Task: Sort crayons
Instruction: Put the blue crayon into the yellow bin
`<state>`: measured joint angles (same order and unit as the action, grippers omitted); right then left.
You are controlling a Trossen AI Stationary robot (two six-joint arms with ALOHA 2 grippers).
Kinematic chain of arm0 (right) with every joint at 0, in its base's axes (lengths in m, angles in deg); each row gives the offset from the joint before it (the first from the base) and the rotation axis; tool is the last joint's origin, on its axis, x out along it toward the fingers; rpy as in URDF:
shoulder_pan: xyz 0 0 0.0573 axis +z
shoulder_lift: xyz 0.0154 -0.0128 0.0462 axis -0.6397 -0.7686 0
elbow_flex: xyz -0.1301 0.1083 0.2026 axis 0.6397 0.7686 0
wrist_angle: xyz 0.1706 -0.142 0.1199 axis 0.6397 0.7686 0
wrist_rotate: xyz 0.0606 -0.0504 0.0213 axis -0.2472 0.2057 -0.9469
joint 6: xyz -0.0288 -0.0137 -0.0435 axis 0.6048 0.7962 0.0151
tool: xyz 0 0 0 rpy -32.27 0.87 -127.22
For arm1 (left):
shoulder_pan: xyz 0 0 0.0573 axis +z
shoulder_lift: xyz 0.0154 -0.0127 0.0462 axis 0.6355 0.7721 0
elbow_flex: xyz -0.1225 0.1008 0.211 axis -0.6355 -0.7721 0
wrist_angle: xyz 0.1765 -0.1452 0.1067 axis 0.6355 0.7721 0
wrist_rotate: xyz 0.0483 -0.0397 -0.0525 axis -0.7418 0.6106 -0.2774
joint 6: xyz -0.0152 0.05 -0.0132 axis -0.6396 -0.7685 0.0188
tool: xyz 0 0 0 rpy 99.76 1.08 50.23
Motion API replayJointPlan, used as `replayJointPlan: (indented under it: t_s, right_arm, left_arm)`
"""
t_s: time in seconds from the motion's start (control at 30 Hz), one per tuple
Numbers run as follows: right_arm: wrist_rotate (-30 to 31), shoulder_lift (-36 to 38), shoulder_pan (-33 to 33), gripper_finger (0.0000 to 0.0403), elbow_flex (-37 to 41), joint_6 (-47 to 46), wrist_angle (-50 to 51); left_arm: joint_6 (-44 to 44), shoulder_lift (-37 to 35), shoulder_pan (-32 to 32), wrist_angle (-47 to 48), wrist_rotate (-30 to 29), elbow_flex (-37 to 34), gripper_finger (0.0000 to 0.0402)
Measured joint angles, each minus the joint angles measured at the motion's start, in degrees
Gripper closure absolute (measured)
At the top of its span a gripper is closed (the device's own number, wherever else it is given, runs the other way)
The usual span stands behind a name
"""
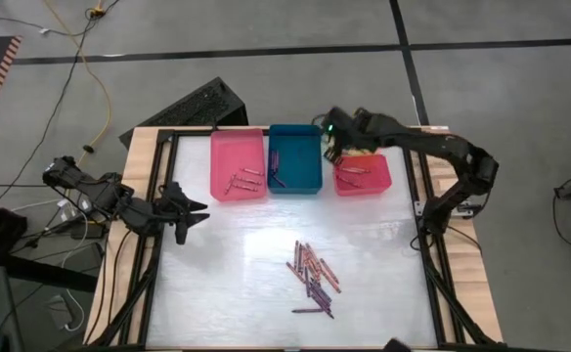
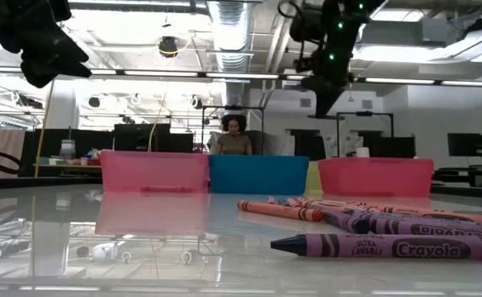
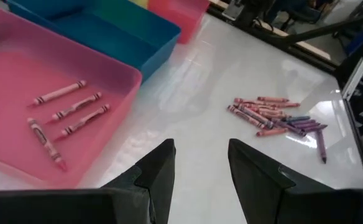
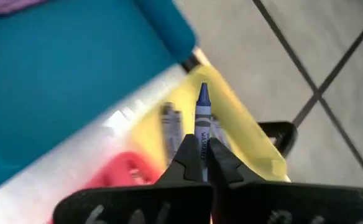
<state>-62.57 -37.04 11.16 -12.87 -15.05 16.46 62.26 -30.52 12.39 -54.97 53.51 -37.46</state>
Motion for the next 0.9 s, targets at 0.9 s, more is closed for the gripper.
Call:
replayJointPlan:
  t_s: [0.9]
  right_arm:
    - [-14.37, -11.78, -18.12, 0.0403, 0.07, 4.62, -8.8]
  left_arm:
    - [-2.07, 0.04, 0.0, 0.54, -2.57, 0.0, 0.0262]
